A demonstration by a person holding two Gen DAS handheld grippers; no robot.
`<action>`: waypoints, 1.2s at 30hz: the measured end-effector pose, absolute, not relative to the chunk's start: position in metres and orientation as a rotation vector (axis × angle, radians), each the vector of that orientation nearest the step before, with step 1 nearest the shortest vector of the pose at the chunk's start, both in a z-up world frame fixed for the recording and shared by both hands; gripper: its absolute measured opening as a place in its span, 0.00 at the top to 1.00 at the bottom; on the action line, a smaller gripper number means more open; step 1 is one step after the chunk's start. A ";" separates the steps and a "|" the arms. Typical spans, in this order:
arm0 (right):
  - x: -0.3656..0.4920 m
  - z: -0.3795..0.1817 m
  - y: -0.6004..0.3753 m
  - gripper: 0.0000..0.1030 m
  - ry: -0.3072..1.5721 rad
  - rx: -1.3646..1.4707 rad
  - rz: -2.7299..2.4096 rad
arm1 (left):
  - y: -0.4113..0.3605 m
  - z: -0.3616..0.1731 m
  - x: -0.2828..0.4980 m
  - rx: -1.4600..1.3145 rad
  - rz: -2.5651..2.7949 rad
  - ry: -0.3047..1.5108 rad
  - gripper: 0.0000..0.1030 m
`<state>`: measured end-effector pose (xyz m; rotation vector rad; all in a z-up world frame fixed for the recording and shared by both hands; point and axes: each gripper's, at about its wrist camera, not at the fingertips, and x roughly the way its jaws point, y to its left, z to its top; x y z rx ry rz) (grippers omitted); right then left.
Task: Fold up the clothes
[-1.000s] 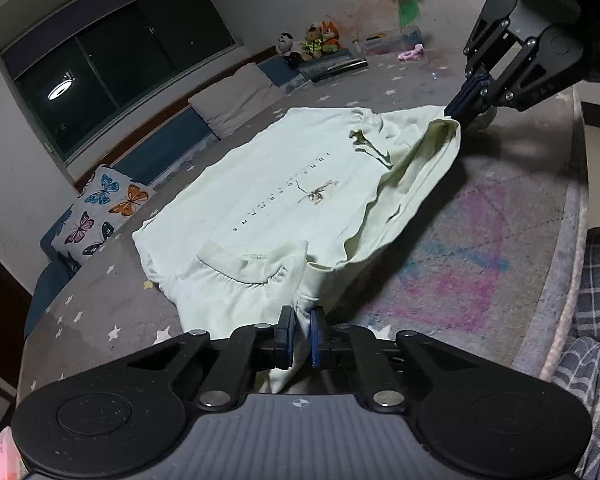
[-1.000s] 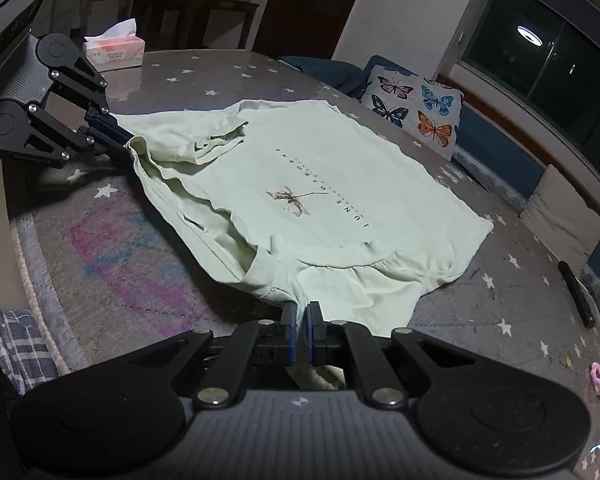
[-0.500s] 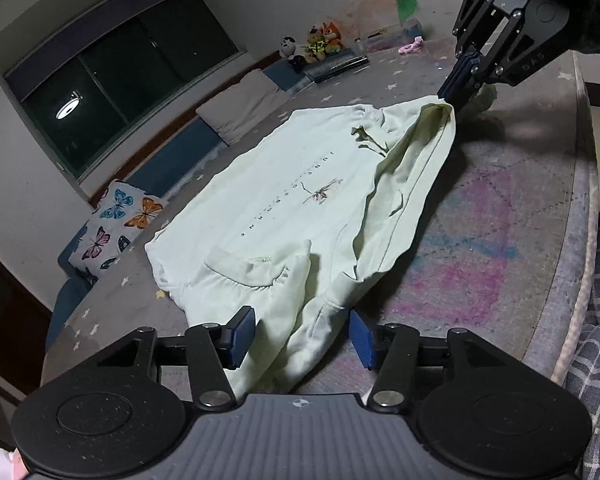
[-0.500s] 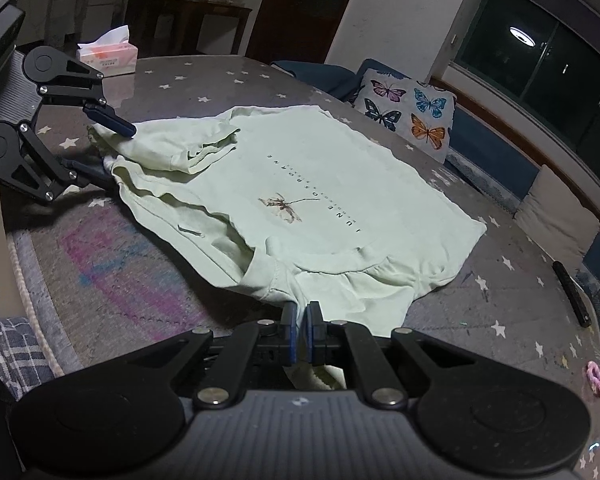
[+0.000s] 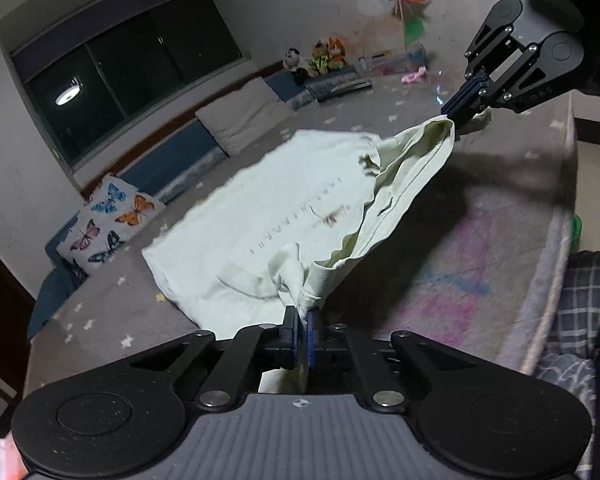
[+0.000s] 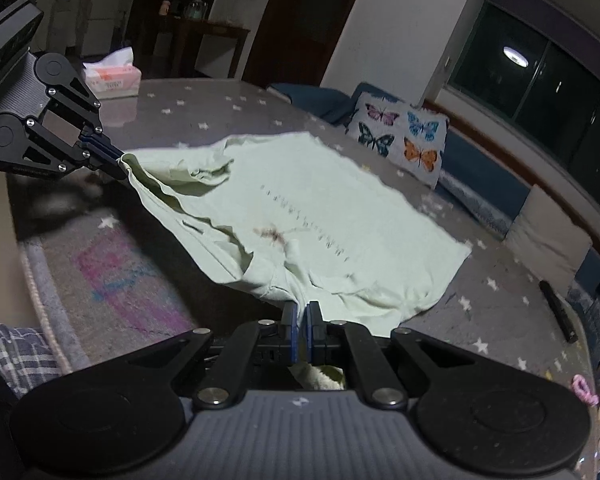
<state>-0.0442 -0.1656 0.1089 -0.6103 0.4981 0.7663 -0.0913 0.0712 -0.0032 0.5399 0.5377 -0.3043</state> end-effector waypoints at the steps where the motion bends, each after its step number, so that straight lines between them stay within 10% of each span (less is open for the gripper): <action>1: -0.049 0.114 -0.169 0.96 0.491 -0.607 0.774 | 0.070 0.003 -0.101 0.534 -0.307 0.532 0.96; 13: -0.099 0.160 -0.194 0.97 0.476 -0.619 0.876 | 0.061 0.043 -0.125 0.572 -0.284 0.464 0.96; 36: 0.158 0.154 -0.133 0.97 0.602 -0.567 0.772 | 0.094 0.034 0.163 0.656 -0.208 0.517 0.96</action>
